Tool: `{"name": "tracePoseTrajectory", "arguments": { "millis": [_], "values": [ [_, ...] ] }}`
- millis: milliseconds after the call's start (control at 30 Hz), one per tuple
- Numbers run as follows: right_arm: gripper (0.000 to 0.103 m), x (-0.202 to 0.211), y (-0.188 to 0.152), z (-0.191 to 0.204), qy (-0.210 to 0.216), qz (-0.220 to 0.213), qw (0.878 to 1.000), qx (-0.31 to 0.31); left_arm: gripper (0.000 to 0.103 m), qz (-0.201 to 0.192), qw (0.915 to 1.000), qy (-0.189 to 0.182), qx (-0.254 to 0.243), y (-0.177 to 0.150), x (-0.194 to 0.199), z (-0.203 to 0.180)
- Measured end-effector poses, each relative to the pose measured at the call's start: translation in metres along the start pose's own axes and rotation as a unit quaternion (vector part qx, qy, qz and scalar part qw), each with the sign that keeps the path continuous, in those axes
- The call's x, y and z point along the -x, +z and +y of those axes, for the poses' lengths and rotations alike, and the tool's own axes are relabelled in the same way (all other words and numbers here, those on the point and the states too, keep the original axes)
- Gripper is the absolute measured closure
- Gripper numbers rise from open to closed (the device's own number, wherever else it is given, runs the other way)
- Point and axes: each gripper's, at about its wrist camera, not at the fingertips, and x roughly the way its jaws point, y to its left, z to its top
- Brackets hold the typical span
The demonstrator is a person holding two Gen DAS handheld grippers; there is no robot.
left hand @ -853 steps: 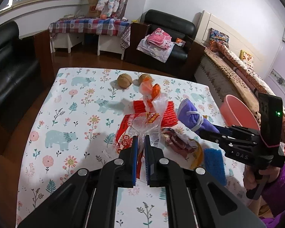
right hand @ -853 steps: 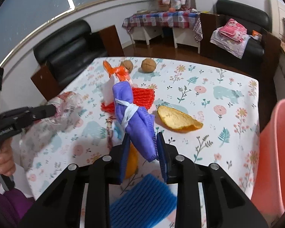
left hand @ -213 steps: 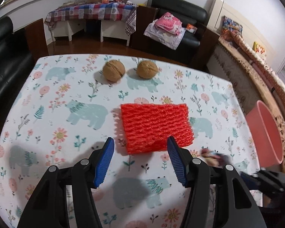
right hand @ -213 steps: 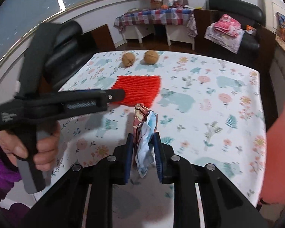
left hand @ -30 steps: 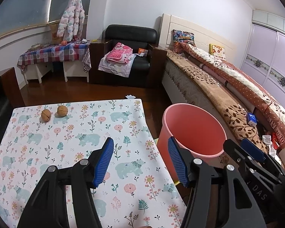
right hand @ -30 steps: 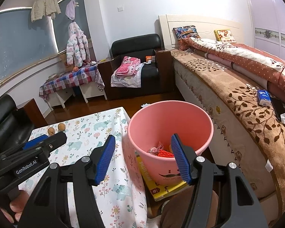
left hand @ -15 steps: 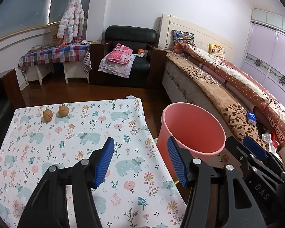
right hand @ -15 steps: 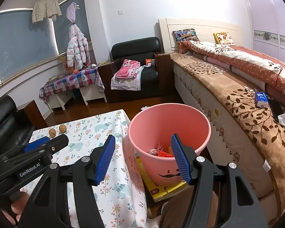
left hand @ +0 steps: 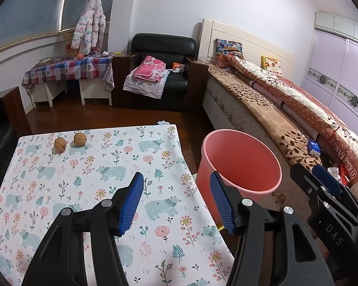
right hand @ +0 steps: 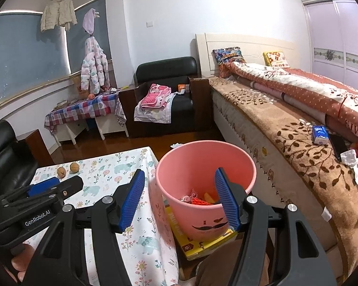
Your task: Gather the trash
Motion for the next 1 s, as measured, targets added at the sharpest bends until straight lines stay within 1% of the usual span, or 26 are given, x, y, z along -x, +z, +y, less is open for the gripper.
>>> {"name": "tracePoseTrajectory", "arguments": {
  "millis": [267,400,1000],
  "values": [
    [0.041,0.0073,0.0001,0.0063,-0.008,-0.018,1.0,0.015,0.046,-0.004,1.0,0.002,-0.003,-0.0003,0.0036,-0.0031],
    [0.035,0.0095,0.0004,0.006,-0.01,-0.023,1.0,0.016,0.046,-0.004,1.0,0.001,-0.004,-0.0004,0.0047,-0.0037],
    [0.035,0.0092,0.0002,0.0056,-0.01,-0.02,1.0,0.015,0.046,-0.005,1.0,0.002,-0.004,-0.0015,0.0045,-0.0036]
  ]
}}
